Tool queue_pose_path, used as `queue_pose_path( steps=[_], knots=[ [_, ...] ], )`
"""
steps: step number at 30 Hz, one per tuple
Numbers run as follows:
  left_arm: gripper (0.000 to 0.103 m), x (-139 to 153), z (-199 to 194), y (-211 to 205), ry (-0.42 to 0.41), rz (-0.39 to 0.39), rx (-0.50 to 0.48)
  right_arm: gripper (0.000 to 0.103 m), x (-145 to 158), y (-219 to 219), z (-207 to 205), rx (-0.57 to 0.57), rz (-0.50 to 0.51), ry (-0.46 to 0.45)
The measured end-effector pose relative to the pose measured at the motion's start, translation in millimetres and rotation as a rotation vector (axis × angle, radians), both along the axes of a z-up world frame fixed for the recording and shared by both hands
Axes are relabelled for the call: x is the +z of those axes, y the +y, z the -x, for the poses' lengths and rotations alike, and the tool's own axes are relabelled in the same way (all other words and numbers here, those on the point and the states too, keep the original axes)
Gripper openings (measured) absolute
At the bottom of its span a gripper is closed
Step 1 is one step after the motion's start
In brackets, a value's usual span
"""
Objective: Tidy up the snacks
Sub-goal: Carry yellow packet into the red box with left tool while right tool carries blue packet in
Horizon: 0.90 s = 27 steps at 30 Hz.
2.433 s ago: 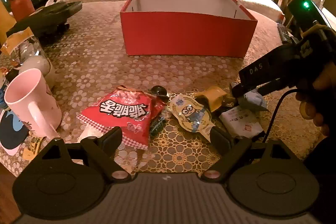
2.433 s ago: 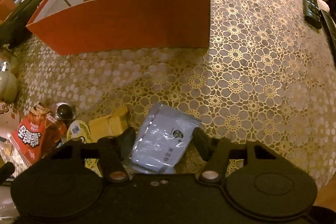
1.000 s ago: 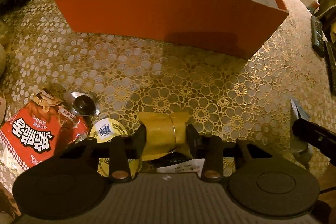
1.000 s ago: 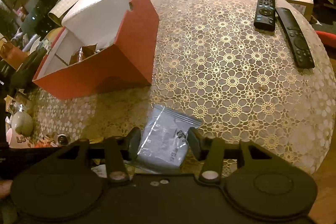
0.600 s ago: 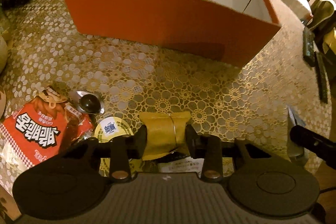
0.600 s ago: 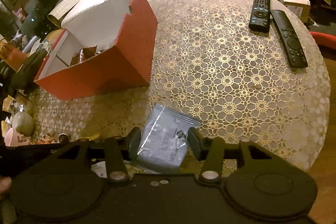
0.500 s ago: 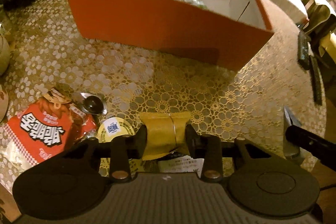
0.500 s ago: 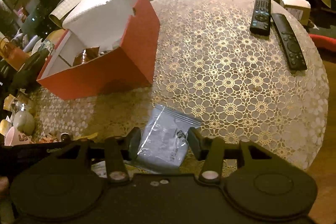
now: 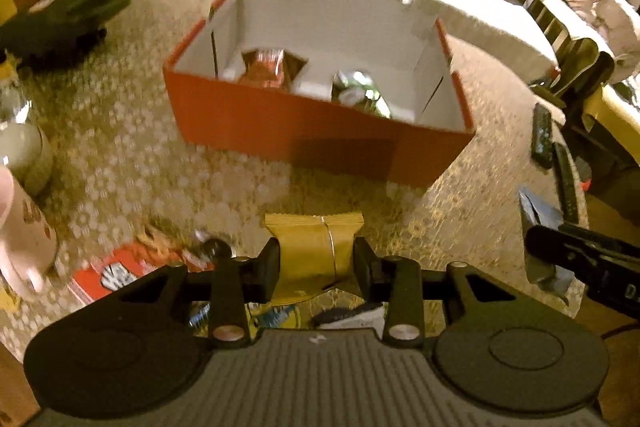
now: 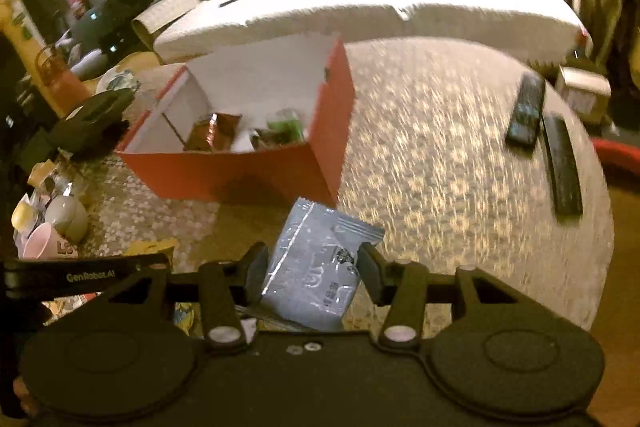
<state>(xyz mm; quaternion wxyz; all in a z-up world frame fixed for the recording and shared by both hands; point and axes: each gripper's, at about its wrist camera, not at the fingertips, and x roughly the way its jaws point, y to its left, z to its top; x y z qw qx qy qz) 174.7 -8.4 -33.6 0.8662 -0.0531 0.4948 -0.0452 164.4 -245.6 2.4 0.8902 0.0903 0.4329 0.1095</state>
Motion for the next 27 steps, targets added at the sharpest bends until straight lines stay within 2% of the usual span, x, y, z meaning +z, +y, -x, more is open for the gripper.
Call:
queue_pose_path(
  steps=[8, 14, 21, 27],
  knots=[
    [0.037, 38, -19, -1, -0.12, -0.064, -0.076, 0.049, 25, 19, -25, 0.104, 0.064, -0.055],
    [0.038, 53, -46, -2, -0.179, -0.145, -0.114, 0.049, 40, 38, -53, 0.167, 0.122, -0.102],
    [0.038, 53, -91, 5, -0.181, -0.178, -0.103, 0.049, 46, 55, -99, 0.217, 0.149, -0.136],
    [0.038, 42, -129, 11, -0.142, -0.172, -0.077, 0.049, 33, 67, -138, 0.232, 0.155, -0.118]
  ],
)
